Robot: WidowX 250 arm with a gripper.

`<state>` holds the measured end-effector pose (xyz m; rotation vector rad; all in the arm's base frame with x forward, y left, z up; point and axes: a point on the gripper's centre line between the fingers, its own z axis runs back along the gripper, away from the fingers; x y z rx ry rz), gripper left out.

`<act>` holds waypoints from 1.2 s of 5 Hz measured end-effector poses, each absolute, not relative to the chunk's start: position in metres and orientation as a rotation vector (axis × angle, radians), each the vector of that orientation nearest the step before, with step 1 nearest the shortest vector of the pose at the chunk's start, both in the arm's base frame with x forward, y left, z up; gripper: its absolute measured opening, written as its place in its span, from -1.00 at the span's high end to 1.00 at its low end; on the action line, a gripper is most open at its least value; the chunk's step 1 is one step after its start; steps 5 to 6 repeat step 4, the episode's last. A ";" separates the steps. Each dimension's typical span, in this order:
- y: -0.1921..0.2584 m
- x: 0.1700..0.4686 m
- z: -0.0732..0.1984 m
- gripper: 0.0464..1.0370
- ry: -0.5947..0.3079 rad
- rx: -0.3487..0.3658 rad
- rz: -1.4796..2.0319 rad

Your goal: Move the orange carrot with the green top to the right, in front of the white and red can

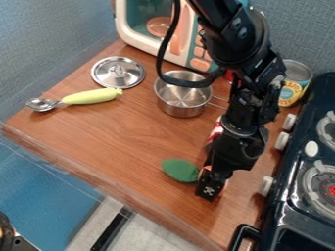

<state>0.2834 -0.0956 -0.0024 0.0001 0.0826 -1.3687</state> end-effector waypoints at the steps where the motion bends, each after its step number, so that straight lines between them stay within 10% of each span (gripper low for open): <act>1: -0.093 0.282 0.001 -0.92 0.099 -0.046 -1.323; 4: -0.086 0.296 0.069 -0.92 -0.085 -0.046 -1.258; 6: -0.086 0.296 0.069 -0.92 -0.085 -0.046 -1.258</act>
